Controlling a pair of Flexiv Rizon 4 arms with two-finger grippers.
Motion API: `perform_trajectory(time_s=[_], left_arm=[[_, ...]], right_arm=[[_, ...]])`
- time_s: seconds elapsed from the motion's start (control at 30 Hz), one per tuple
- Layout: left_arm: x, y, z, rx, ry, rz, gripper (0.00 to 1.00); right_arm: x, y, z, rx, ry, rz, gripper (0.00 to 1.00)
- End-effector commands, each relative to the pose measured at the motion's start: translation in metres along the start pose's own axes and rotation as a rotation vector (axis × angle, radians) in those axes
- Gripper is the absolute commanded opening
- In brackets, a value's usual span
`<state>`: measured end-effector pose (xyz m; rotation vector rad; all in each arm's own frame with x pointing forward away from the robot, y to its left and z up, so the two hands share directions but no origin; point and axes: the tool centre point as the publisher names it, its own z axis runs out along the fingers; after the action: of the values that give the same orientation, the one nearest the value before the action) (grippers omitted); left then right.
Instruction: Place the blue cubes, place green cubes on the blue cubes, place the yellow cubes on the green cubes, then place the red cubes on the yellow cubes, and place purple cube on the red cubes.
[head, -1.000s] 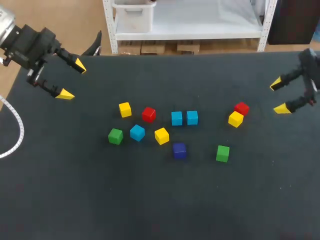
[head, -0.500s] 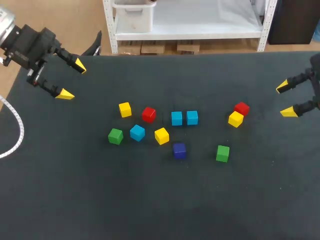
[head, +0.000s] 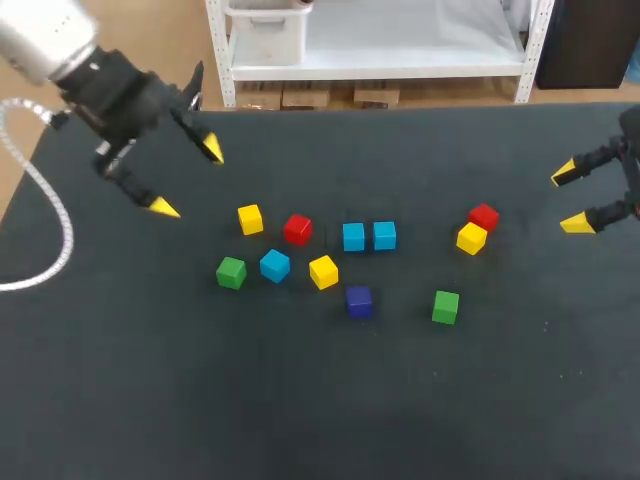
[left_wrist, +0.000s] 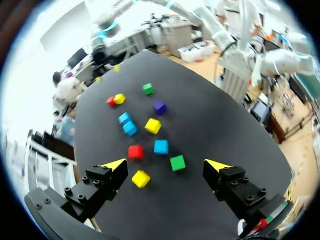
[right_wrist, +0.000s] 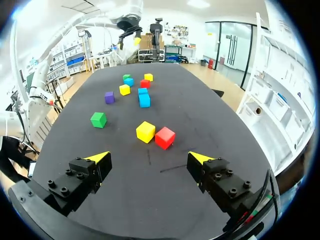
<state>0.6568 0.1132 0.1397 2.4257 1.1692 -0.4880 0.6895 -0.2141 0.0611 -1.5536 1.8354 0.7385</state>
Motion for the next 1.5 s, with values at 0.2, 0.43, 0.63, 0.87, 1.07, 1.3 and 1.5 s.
perform_trajectory(time_s=[0.2,0.43,0.63,0.87,1.07,1.3,1.5], left_arm=[[-0.043,0.007,0.058,0.034,0.124,0.026,1.00],[-0.066,0.008,0.105,0.002,0.152,-0.076,1.00],[-0.069,0.005,0.134,0.029,0.161,-0.097,1.00],[-0.055,0.003,0.155,0.063,0.181,-0.123,1.00],[-0.040,0.005,0.164,0.076,0.195,-0.131,1.00],[-0.021,0.011,0.167,0.079,0.206,-0.132,1.00],[-0.009,0.013,0.163,0.072,0.217,-0.158,1.00]], right_arm=[[0.000,0.000,0.000,-0.001,-0.001,0.000,1.00],[0.000,0.000,0.000,-0.001,-0.001,0.000,1.00],[0.000,0.000,0.000,-0.001,-0.001,0.000,1.00],[0.000,0.000,0.000,-0.001,-0.001,0.000,1.00],[0.000,0.000,0.000,-0.001,-0.001,0.000,1.00],[0.000,0.000,0.000,-0.001,-0.001,0.000,1.00],[0.000,0.000,0.000,-0.001,-0.001,0.000,1.00]])
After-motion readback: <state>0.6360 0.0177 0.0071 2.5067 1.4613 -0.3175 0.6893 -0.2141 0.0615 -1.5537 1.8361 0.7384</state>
